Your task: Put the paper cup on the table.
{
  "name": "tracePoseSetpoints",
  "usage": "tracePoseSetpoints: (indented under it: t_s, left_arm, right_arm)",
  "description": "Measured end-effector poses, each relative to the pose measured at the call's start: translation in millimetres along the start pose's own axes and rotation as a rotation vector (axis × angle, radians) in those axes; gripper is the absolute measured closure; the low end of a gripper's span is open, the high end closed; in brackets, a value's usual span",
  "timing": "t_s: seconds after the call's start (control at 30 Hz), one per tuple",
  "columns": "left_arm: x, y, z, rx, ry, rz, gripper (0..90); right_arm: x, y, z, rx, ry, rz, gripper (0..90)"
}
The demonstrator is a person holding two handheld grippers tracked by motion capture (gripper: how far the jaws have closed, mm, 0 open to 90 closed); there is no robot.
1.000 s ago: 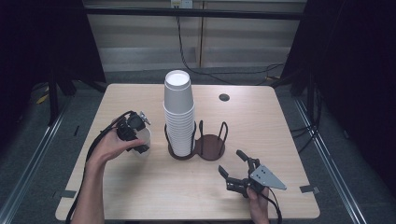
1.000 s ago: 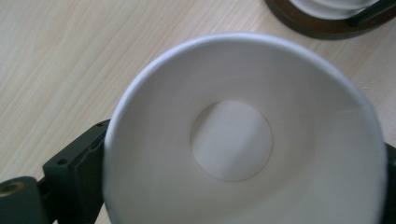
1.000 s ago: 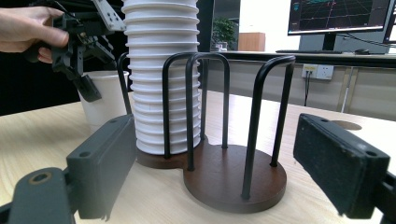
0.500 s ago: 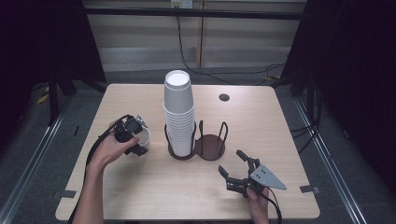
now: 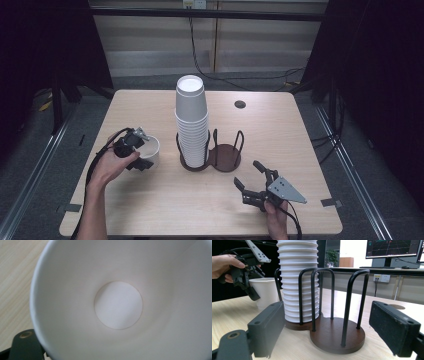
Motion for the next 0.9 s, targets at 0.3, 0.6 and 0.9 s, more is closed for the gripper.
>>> tracePoseSetpoints:
  t_s: [0.3,0.6,0.9]
  left_arm:
    - [8.5,-7.8,-0.9,-0.014,-0.002,0.014,15.8]
    - [10.4,-22.0,0.2,-0.023,-0.053,0.126,15.8]
    - [7.1,-40.2,0.8,-0.091,-0.088,0.24,15.8]
  right_arm:
    - [0.0,0.0,0.0,0.0,0.0,0.0,13.0]
    - [-0.1,-0.2,-0.1,0.001,0.001,0.001,12.9]
    - [-0.2,-0.4,-0.2,-0.001,0.001,0.002,12.9]
Point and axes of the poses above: each handheld gripper's, and its own axes: y roughly forward along the jaws, x roughly out of its underside, z roughly to its right, the point moved 10 cm from there along y, roughly forward along the jaws, and after that the axes turned 14 degrees about z, right-handed, at the moved point
